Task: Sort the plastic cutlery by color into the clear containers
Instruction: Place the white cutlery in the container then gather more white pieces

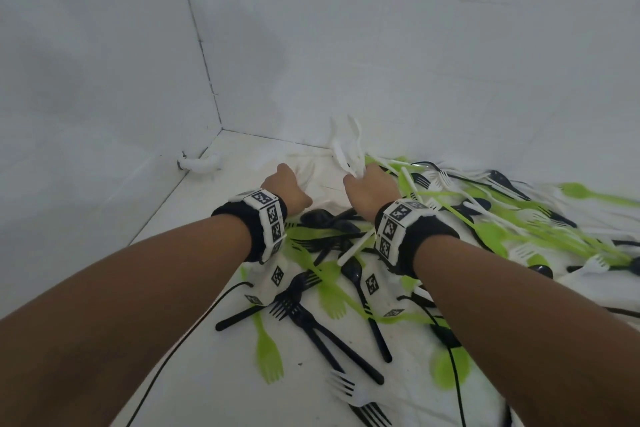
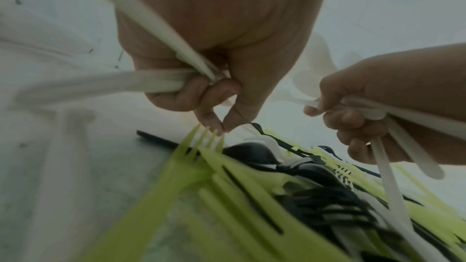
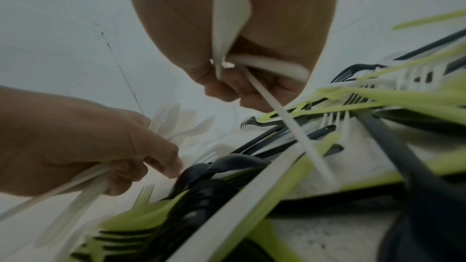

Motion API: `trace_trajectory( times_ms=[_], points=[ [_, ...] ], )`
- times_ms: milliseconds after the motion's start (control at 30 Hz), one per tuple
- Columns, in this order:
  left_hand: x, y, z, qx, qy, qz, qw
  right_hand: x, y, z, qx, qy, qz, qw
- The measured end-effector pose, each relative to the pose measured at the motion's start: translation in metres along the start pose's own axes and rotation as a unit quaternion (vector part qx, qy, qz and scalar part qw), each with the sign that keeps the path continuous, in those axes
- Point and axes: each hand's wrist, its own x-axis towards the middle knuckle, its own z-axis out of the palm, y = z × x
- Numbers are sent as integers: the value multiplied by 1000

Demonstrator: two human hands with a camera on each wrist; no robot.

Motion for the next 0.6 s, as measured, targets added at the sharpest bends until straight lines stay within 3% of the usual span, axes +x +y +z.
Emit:
trace_trajectory(
  times_ms=[333,500,600],
  points=[
    [-2,12,15,58,31,-14,998,-17,18,-2,-36,-51,2,998],
    [3,16,5,-41,39,-30,998,-16,24,-11,9,-11,18,1000],
    [2,18,-4,-203,63,-20,977,-15,21,-14,12,-13,16,1000]
  ],
)
